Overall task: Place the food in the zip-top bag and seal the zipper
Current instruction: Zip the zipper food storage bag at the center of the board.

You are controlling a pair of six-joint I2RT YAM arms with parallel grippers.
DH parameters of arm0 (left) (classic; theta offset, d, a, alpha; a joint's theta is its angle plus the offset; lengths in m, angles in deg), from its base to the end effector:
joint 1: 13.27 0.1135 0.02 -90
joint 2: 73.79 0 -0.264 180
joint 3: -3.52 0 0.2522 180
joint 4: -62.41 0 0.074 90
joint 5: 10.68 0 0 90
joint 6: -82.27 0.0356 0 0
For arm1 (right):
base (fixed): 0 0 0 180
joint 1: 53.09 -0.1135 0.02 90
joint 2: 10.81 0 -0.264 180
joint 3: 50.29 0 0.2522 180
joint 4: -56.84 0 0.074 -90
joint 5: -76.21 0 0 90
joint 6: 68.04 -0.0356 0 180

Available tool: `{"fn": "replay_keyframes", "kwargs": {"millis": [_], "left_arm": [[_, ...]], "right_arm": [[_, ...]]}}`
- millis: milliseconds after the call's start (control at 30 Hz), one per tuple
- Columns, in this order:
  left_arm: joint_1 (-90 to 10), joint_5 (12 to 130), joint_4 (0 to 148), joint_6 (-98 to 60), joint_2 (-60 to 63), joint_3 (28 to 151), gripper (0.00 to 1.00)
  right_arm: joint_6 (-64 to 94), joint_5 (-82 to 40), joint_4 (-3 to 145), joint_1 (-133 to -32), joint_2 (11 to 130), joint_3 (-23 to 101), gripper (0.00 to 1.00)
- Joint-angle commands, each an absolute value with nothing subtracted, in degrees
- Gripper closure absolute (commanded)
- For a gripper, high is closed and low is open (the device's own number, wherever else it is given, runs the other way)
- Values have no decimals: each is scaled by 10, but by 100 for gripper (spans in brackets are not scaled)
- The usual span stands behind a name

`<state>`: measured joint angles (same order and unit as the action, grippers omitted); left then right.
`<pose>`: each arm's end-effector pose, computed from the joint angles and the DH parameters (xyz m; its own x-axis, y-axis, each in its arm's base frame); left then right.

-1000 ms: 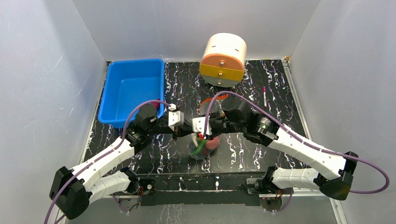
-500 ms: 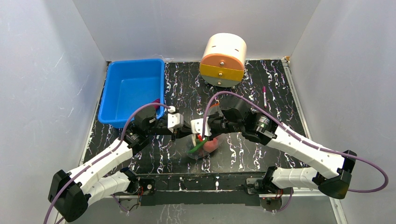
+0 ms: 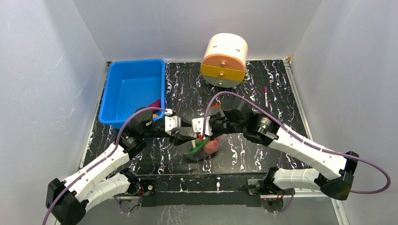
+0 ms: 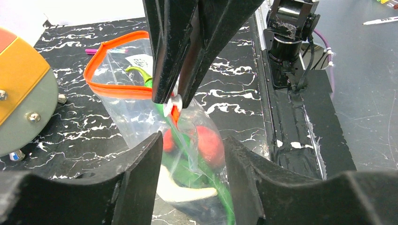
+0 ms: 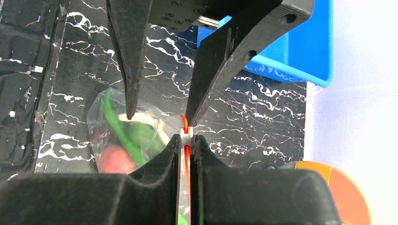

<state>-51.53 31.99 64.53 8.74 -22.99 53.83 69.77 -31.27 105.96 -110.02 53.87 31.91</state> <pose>0.1435 -0.1465 0.3115 0.2482 0.0490 -0.9675 0.9657 0.0662 0.2511 0.1217 0.2066 0.3715 0.5036 -0.5217 -0.6886 -0.8424 -0.1198 -0.5254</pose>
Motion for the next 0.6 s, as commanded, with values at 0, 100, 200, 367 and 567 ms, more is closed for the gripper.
{"fn": "replay_keyframes", "kwargs": {"millis": [0, 100, 200, 367, 567], "left_arm": [[-516, 319, 644, 82, -223, 566, 53], [-516, 322, 630, 69, -215, 567, 58], [-516, 324, 616, 60, -209, 567, 65], [-516, 327, 612, 60, -206, 568, 96], [-516, 316, 622, 67, -209, 571, 100]], "right_arm": [[683, -309, 1008, -1099, 520, 316, 100], [679, -311, 1001, -1098, 519, 310, 100], [675, -311, 994, -1098, 517, 304, 100], [668, -313, 987, -1097, 517, 299, 100], [658, -312, 979, -1098, 513, 287, 89]]}}
